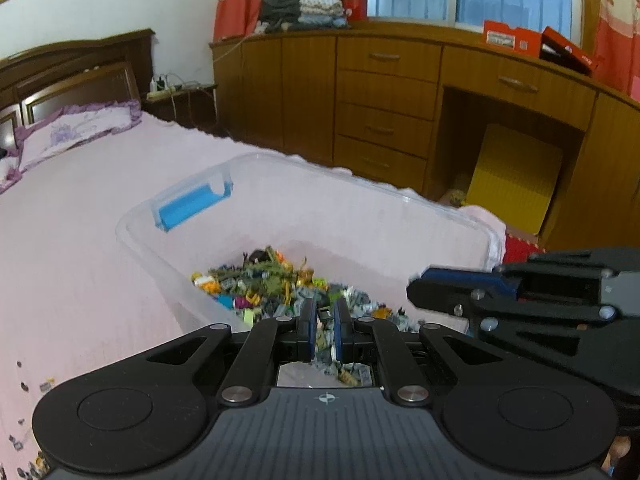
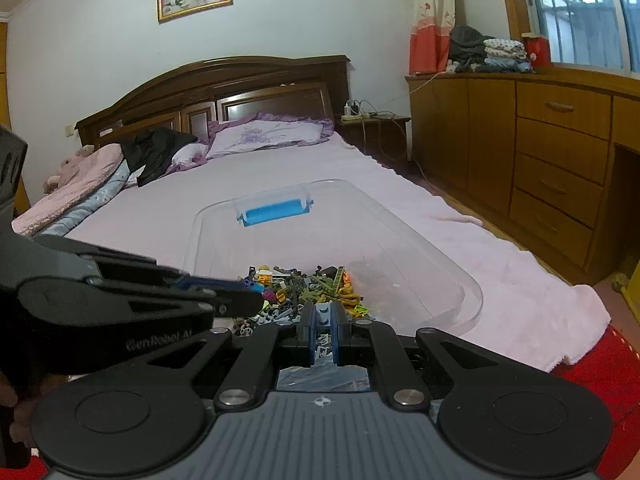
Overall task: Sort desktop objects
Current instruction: 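Carry both held bricks over the clear box and open both tools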
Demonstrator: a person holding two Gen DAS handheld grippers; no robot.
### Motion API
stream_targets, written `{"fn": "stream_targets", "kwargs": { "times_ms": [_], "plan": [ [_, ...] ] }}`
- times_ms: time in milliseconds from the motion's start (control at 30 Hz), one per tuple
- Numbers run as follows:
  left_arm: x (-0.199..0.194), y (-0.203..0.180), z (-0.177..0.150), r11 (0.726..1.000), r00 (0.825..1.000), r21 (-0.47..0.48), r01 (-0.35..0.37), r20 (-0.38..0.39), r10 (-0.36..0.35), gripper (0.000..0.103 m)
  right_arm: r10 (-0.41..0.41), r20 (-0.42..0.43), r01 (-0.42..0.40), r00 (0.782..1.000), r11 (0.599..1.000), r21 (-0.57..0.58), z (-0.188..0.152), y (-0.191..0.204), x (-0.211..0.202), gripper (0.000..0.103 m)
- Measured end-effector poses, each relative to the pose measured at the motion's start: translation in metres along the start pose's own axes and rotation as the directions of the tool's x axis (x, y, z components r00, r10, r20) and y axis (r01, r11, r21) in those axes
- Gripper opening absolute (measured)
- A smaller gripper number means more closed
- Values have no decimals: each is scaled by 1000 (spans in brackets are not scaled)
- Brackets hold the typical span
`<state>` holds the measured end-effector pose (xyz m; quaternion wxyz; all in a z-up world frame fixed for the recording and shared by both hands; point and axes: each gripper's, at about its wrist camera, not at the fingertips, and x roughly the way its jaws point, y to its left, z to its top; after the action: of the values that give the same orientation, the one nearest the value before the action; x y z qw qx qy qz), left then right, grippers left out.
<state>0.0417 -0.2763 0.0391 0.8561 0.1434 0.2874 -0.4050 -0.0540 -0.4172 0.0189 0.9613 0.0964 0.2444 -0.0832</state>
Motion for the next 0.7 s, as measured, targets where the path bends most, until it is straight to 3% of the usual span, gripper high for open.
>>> {"fn": "stream_targets", "kwargs": {
  "times_ms": [700],
  "plan": [
    [-10, -11, -10, 997, 1000, 76, -14, 18, 13, 24, 1, 9, -1, 1000, 1000, -16, -2, 10, -6, 7]
  ]
}}
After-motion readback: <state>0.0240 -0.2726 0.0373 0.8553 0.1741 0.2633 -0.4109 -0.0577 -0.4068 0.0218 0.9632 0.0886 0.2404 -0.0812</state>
